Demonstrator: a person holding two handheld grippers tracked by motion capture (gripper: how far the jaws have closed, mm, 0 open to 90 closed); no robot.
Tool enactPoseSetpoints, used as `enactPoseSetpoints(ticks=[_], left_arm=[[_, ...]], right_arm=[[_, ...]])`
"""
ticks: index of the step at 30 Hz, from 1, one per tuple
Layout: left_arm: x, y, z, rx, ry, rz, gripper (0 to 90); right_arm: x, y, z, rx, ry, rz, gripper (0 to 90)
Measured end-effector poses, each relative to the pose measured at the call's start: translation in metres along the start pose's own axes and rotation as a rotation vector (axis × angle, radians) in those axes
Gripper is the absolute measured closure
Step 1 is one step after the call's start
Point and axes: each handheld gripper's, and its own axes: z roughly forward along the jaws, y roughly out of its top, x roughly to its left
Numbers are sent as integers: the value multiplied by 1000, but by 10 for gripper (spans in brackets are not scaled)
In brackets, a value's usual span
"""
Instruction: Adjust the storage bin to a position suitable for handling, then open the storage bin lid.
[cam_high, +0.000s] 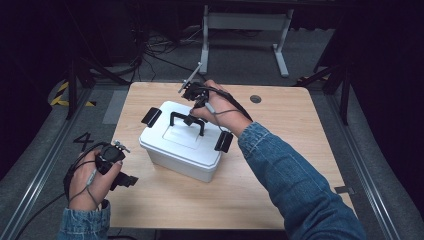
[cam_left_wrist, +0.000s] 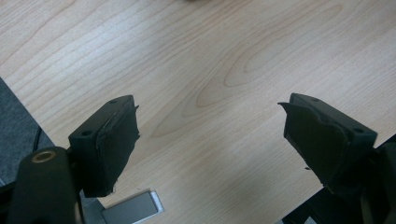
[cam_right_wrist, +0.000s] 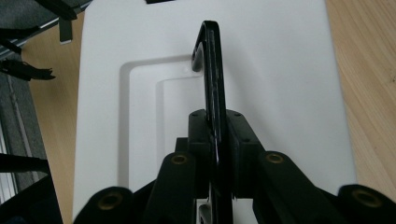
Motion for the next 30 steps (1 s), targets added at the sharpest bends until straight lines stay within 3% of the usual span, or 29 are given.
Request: enactPoseSetpoints(ticks=[2, 7, 15, 20, 23, 27, 28, 30], left_arm=[[0, 0, 0, -5, -12, -16, 186], [0, 3, 1, -3, -6, 4, 187], [0, 0, 1, -4, -15, -18, 187], [1, -2, -1, -5, -9, -24, 187], [1, -1, 0, -2, -1, -1, 186], [0, 0, 1, -3, -6, -14, 187], [1, 1, 1, -7, 7, 9, 186], [0, 1, 1, 1, 4, 6, 186]], right_arm=[[2, 0, 0, 6, 15, -7, 842], [3, 0, 0, 7, 10, -22, 844], [6, -1, -4, -3, -4, -51, 846], [11, -1, -14, -44, -21, -69, 846], [13, 1, -30, -84, -12, -74, 846], [15, 1, -41, -96, -18, -64, 846], [16, 1, -46, -105, -21, -70, 845], [17, 0, -51, -112, -20, -72, 845]])
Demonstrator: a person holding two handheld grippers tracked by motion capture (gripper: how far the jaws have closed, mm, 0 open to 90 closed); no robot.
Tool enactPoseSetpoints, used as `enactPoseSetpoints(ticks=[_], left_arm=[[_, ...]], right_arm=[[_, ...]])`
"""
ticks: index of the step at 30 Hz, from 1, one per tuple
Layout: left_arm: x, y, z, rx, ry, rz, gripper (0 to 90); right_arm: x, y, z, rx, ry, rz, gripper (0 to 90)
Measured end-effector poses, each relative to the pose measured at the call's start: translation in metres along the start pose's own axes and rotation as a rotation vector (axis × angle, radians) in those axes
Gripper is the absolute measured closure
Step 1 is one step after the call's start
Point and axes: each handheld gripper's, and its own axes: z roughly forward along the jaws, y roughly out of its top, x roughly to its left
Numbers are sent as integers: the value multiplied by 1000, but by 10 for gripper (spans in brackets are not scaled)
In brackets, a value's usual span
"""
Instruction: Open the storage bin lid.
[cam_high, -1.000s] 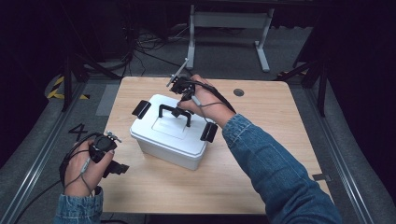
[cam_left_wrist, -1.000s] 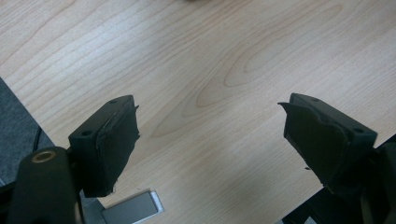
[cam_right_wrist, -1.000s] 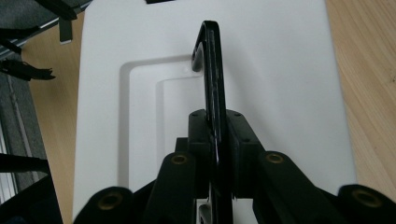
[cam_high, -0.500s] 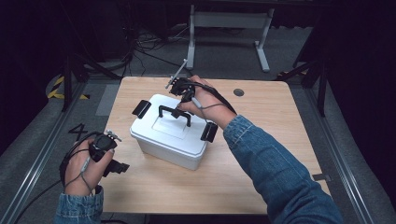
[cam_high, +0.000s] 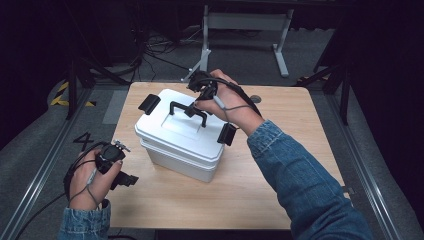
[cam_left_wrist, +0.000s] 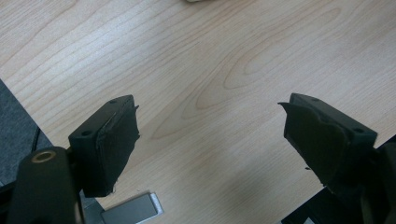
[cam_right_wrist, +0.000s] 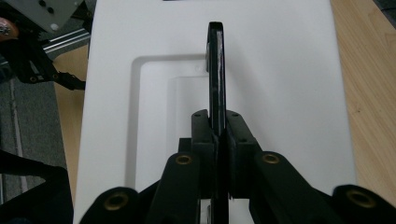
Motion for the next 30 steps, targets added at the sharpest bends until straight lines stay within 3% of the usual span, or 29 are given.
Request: enactPoseSetpoints(ticks=[7, 14, 15, 17, 27, 30], left_arm=[[0, 0, 0, 0, -3, -4, 186], [0, -1, 0, 0, -3, -4, 186], [-1, -1, 1, 1, -18, -26, 186], [-1, -2, 0, 6, -19, -30, 186], [0, -1, 2, 9, -3, -4, 186], [-1, 0, 3, 11, -4, -1, 186]], right_arm=[[1, -3, -24, -59, 10, 1, 845], [0, -8, -34, -44, -10, -10, 845], [0, -9, -36, -44, -11, -9, 845], [-1, -12, -40, -42, -13, -8, 845], [-13, -47, -73, -53, -31, 29, 845], [-18, -60, -84, -35, -47, 26, 845]])
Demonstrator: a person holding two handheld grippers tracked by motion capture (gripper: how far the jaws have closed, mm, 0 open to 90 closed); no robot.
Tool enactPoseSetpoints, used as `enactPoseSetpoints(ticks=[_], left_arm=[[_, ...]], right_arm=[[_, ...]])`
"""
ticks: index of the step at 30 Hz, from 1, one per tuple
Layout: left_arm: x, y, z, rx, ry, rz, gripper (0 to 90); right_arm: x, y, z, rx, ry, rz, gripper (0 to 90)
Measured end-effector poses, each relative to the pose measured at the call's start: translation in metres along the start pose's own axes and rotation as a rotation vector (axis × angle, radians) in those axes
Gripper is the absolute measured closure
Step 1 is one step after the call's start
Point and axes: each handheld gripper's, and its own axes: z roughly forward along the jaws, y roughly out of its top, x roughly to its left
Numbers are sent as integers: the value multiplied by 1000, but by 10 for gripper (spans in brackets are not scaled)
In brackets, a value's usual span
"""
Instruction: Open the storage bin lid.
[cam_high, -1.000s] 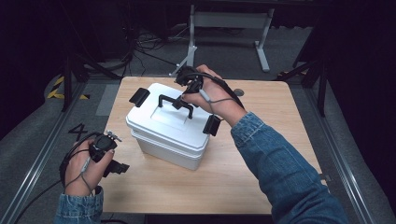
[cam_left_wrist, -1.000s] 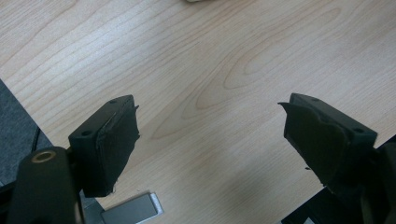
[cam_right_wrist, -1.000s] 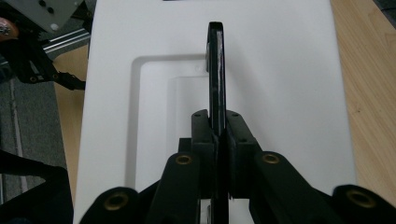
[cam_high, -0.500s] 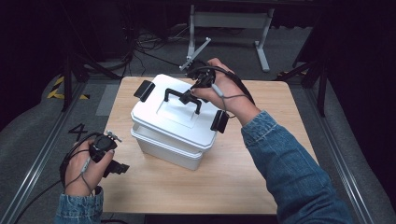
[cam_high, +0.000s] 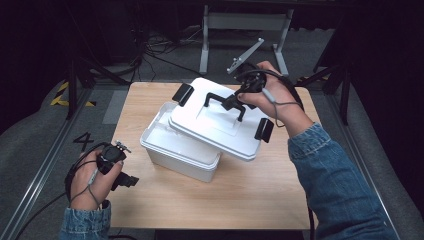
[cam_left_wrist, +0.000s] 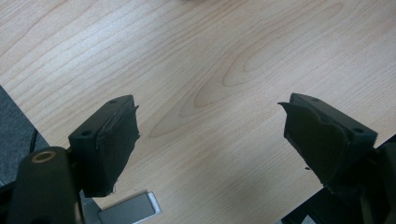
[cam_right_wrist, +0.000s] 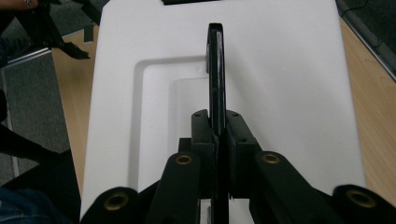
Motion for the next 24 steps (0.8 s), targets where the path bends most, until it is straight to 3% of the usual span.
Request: enactPoseSetpoints(ticks=[4, 18, 24], left_arm=[[-1, 0, 1, 8, -9, -10, 186], [0, -1, 3, 10, -17, -28, 186], [1, -1, 3, 13, -6, -13, 186]], right_arm=[[-5, -11, -9, 14, -12, -1, 845], [-28, -50, -46, 16, -40, 73, 845], [-37, -63, -57, 22, -57, 87, 845]])
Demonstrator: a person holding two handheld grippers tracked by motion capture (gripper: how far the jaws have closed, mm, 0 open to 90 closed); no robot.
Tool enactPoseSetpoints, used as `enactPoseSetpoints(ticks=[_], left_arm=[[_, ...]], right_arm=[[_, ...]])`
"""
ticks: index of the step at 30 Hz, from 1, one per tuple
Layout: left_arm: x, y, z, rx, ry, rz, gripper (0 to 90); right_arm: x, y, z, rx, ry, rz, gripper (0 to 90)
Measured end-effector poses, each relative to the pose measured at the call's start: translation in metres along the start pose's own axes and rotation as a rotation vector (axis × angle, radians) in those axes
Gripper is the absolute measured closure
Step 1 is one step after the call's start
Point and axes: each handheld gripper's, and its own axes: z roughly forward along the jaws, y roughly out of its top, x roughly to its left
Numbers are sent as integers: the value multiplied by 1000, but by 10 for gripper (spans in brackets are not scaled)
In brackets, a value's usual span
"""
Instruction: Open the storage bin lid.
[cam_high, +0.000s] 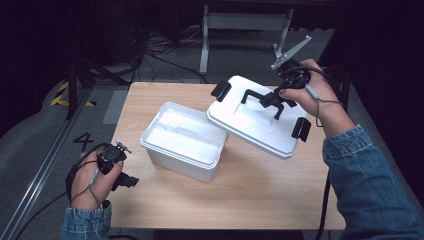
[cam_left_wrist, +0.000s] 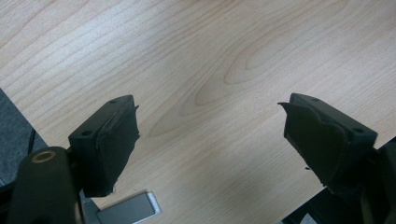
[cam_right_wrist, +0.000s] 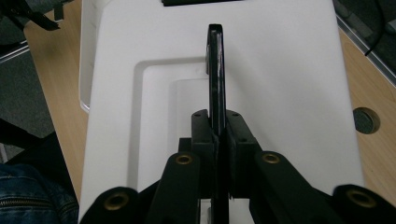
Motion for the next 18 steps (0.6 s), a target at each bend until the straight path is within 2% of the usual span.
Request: enactPoseSetpoints(ticks=[1, 7, 8, 11, 13, 14, 18], left_arm=[[-1, 0, 0, 0, -11, -10, 186], [0, 0, 0, 0, -4, -4, 186], [0, 0, 1, 1, -13, -15, 186], [0, 0, 1, 0, -14, -15, 186], [0, 0, 0, 1, 0, -2, 186], [0, 0, 1, 2, -12, -7, 186], [0, 2, 2, 3, -16, -16, 186]], right_arm=[[-2, -2, -1, 3, -8, 3, 845], [-12, -16, -10, 6, -26, 21, 845], [-14, -18, -11, 8, -32, 24, 845], [-22, -26, -15, 11, -46, 43, 845], [-25, -30, -16, 12, -48, 52, 845], [-28, -33, -16, 13, -56, 58, 845], [-38, -42, -15, 21, -82, 72, 845]])
